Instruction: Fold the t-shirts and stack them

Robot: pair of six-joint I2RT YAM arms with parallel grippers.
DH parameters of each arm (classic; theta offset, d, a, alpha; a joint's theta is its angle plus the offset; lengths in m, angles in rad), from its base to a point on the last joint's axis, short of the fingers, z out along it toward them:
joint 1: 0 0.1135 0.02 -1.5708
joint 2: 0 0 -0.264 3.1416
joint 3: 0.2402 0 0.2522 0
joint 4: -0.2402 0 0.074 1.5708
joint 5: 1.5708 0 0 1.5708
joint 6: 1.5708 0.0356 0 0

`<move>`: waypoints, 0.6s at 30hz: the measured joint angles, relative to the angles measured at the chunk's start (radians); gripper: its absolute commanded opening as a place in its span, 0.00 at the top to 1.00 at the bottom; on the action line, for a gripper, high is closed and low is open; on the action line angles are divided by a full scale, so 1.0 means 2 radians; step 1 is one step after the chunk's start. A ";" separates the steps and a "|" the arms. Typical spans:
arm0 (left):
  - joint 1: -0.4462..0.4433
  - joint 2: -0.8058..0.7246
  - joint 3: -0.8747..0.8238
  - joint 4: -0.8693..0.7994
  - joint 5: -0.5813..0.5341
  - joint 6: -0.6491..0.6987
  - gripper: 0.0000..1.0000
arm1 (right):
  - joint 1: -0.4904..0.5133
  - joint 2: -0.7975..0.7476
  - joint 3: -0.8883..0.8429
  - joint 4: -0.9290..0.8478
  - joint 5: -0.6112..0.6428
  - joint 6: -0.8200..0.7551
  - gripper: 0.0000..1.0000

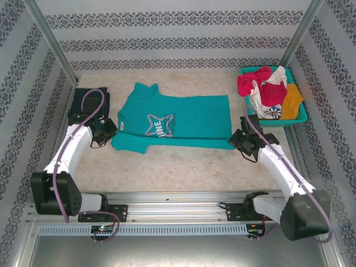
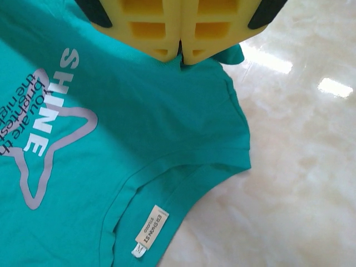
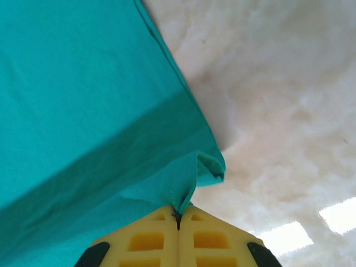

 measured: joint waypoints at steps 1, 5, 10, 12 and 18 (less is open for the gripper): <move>0.000 0.011 0.006 0.001 0.000 0.002 1.00 | -0.001 0.011 0.009 0.003 0.000 -0.006 1.00; 0.000 0.040 0.025 0.004 -0.002 0.007 1.00 | -0.006 0.044 0.035 0.015 -0.001 -0.024 1.00; 0.000 0.091 0.075 0.009 -0.002 0.013 1.00 | -0.019 0.087 0.067 0.030 -0.006 -0.040 1.00; 0.000 0.109 0.092 0.011 -0.002 0.015 1.00 | -0.023 0.101 0.077 0.034 -0.008 -0.044 1.00; 0.000 0.148 0.130 0.010 -0.012 0.031 1.00 | -0.028 0.145 0.106 0.042 -0.018 -0.058 1.00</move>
